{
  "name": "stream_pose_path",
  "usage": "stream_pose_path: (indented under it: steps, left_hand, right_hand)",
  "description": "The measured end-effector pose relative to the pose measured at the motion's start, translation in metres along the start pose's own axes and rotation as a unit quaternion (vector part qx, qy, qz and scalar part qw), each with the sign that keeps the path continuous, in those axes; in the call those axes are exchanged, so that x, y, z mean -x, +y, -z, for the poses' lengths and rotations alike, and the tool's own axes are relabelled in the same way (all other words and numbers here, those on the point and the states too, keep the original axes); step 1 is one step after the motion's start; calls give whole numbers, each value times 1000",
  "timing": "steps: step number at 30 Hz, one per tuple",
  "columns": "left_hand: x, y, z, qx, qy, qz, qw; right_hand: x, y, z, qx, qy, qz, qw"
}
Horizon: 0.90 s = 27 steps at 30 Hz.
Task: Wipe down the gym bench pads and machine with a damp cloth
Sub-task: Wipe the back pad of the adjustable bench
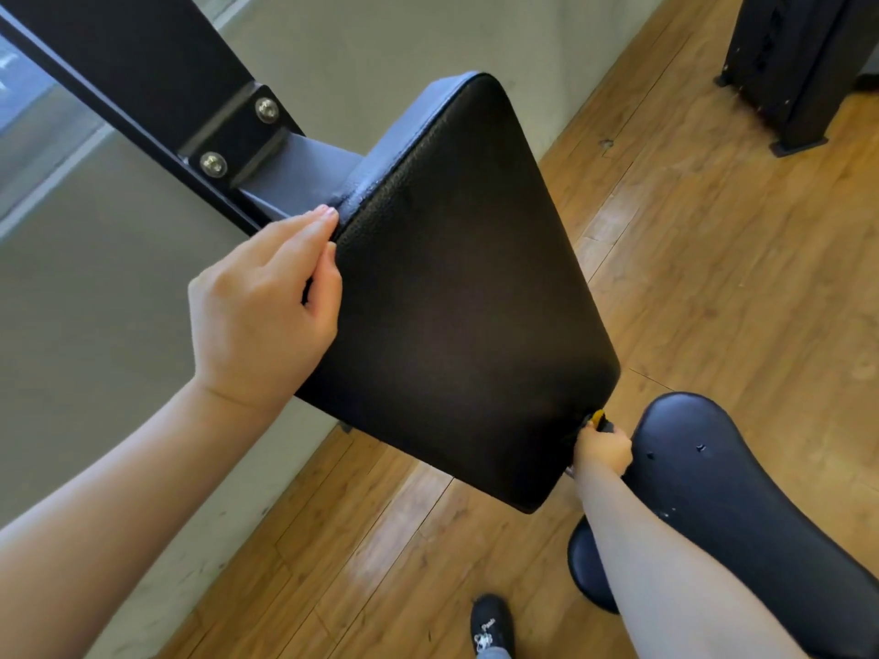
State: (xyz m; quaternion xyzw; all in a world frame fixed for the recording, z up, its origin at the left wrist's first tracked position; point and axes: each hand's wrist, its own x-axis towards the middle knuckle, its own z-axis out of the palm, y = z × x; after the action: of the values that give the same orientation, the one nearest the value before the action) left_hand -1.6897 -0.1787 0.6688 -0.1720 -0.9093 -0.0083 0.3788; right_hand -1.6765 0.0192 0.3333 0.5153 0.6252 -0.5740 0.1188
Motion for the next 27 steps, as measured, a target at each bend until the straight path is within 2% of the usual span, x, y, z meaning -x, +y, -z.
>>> stream_pose_path:
  steps: [3, 5, 7, 8, 10, 12, 14, 16, 19, 22, 27]
  left_hand:
    - [-1, -1, 1, 4, 3, -7, 1000]
    - [-1, 0, 1, -1, 4, -4, 1000]
    - [-2, 1, 1, -4, 3, 6, 1000]
    - [-2, 2, 1, -3, 1, 10, 1000]
    - [-3, 3, 1, 5, -4, 12, 1000]
    - [-3, 4, 2, 8, -6, 14, 1000]
    - [-4, 4, 2, -1, -7, 16, 1000]
    - [-4, 4, 2, -9, -6, 17, 1000]
    - [-4, 5, 1, -6, -1, 14, 1000]
    - [-4, 5, 1, 2, -3, 21, 1000]
    - [-3, 5, 1, 7, 1, 29, 1000]
  right_hand:
    - [1, -8, 8, 56, 16, 9, 998]
    - [16, -29, 8, 10, 30, 51, 998]
    - [50, -66, 6, -71, 20, 149, 986]
    - [72, -87, 8, -115, 13, 215, 970]
    - [129, -129, 21, -186, -21, 361, 914]
    - [184, -166, 31, -210, -73, 486, 845]
    - [225, -193, 27, -210, -115, 565, 789]
    - [249, -209, 17, -189, -130, 601, 766]
    - [254, -211, 6, -145, -100, 633, 754]
    - [237, -201, 5, -155, -86, 645, 743]
    - [179, -159, 7, -164, -66, 590, 788]
